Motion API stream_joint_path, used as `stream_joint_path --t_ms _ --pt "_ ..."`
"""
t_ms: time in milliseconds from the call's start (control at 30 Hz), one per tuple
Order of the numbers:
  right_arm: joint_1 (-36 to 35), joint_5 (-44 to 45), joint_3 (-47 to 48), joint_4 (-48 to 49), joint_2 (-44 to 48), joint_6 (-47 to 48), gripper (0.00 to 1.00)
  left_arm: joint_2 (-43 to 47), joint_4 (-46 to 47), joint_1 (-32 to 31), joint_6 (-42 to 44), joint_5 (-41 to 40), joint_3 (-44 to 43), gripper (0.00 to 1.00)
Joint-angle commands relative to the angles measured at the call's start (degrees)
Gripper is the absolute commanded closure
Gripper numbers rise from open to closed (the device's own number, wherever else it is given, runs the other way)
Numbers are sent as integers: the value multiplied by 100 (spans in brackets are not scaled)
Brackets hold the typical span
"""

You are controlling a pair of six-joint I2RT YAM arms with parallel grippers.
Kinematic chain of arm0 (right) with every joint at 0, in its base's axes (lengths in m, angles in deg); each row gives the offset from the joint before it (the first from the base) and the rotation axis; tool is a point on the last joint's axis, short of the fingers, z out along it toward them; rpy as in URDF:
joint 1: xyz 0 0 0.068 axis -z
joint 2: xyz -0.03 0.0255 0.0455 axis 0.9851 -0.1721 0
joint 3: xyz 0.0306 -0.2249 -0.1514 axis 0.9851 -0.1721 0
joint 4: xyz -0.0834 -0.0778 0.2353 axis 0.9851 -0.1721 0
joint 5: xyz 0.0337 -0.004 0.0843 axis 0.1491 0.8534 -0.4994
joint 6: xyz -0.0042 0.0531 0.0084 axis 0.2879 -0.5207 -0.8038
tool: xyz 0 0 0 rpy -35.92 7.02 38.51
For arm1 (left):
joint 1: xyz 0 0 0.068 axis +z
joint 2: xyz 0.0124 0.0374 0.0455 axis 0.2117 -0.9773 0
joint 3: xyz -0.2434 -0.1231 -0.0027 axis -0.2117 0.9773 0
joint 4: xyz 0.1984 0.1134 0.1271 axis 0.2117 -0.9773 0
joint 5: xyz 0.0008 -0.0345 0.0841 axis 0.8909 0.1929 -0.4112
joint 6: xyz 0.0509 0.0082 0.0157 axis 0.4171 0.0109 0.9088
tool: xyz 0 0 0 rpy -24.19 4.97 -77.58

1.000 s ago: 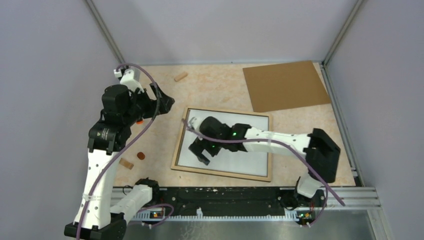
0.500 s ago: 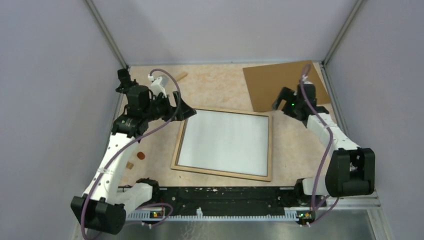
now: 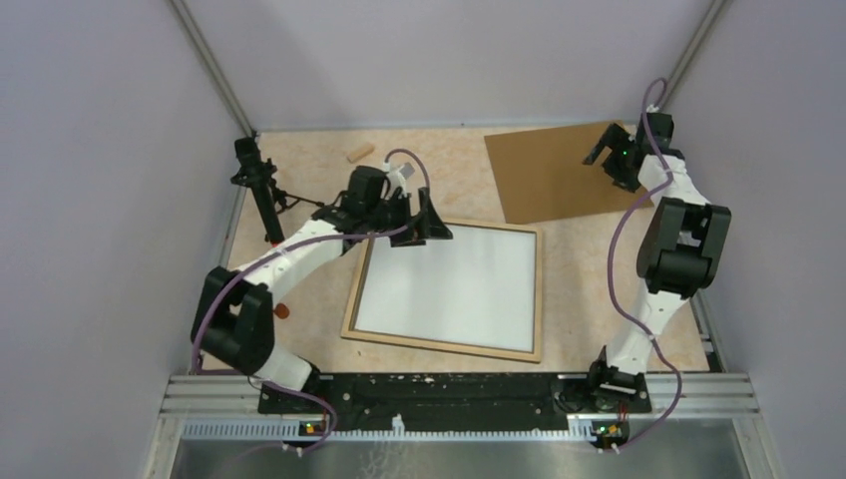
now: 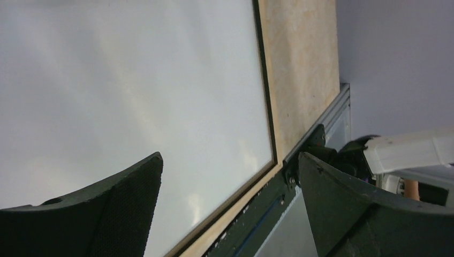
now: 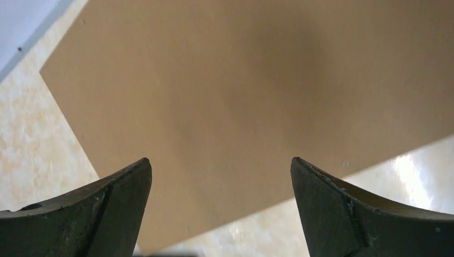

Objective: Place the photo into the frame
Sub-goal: Turn over the photo frame item at the corner of the board.

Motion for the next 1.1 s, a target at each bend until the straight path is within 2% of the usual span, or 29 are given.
stream_joint_path --t_ms 0,133,267,367,467,800,1067 --pt "3 277 1482 -1021 -807 589 1 -901 845 -600 -582 -1185 -906 2" --pt "10 320 2058 -1002 -1290 678 1 -2090 1173 -979 -958 -1700 -1829 3" --pt "38 853 3133 -1409 -2023 1049 1 -2941 1745 -1224 -1090 -2256 -2382 5" --pt "107 1211 4070 -1711 -2534 1206 1 -3565 1858 -1305 -1115 -2341 -2941 5" --pt "173 1323 4624 -1781 -2919 1365 1 -4117 1771 -1342 -1072 -2337 -3523 5" --pt "424 1333 4896 -1351 -3345 1725 1 -5354 1680 -1350 -1171 -2587 -4646 4" --pt "566 1623 4944 -1426 -3538 1994 1 -5631 1659 -1349 -1350 -2782 -4820 3"
